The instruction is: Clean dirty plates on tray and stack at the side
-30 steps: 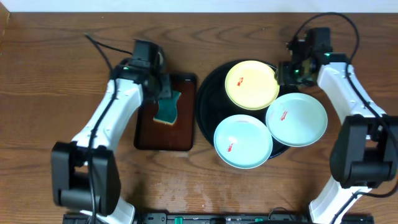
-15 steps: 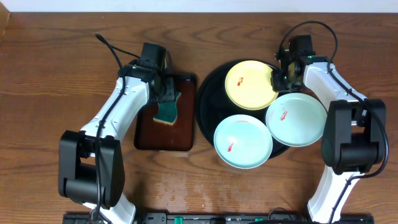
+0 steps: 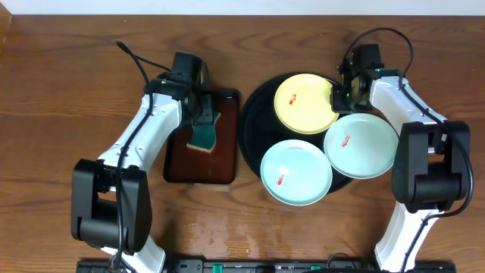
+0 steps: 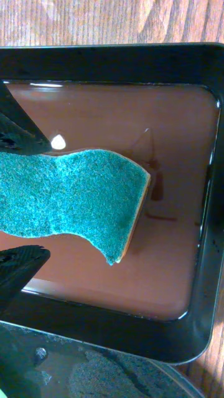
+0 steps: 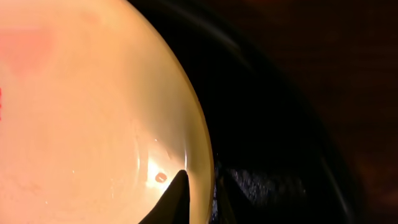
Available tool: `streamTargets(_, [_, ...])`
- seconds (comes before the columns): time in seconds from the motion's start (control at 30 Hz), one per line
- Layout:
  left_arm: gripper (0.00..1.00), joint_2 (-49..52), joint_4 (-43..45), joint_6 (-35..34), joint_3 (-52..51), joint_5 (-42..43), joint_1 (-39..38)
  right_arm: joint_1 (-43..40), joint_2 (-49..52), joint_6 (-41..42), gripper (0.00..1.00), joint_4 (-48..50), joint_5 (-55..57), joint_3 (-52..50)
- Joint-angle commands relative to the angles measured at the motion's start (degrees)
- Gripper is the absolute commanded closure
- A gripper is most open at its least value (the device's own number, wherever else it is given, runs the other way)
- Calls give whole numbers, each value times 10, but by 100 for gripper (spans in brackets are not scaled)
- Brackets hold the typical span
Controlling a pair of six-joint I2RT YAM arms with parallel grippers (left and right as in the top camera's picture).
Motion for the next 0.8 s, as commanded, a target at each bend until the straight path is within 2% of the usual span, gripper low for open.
streamTargets(0.0, [51,3,-2,6,9,-7,-1,2,3,39,86,-11,3,-6])
streamTargets(0.13, [51,3,-2,6,9,-7,-1,2,3,43,88,-20,3,-6])
streamTargets(0.23, [51,3,-2,6,9,-7,-1,2,3,43,99,-17,5,-6])
streamTargets(0.6, [51,3,1,5,-1,-7,-3,3,3,30,99,13,18,-6])
streamTargets(0.77, [46,3,4,5,-15,-7,-3,3,3,30,99,11,18,-6])
